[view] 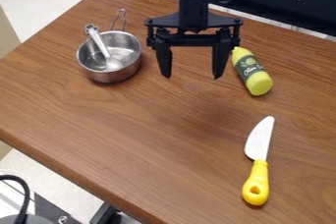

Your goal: Move spoon out of silver pot and placed on the table

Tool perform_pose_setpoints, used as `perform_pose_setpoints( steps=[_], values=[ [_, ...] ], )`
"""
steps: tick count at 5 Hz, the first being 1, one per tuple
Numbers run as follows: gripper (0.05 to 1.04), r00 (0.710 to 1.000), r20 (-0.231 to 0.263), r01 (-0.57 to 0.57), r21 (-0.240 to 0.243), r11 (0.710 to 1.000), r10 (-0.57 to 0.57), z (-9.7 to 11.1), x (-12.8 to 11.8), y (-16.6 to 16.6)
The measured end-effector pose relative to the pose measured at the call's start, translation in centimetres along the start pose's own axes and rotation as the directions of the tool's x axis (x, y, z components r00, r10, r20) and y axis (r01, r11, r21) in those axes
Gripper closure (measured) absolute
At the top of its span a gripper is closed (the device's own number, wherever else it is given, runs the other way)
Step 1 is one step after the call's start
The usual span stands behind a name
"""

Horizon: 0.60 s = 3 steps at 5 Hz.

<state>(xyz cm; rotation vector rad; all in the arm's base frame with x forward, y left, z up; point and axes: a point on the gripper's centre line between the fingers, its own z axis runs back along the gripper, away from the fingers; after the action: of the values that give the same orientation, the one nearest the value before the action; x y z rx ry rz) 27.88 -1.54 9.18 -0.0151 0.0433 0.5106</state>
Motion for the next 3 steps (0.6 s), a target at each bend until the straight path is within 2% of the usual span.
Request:
perform_pose_setpoints(
  steps=[1, 2, 3],
  values=[
    [0.083, 1.000, -0.024, -0.001, 0.013, 1.000, 0.002, -0.9, -0.3, 0.2],
    [0.083, 0.999, -0.010, -0.045, -0.018, 0.999, 0.045, -1.8, 0.1, 0.8],
    [0.083, 0.997, 0.029, -0.073, -0.046, 0.996, 0.074, -1.2, 1.2, 2.2]
  ],
)
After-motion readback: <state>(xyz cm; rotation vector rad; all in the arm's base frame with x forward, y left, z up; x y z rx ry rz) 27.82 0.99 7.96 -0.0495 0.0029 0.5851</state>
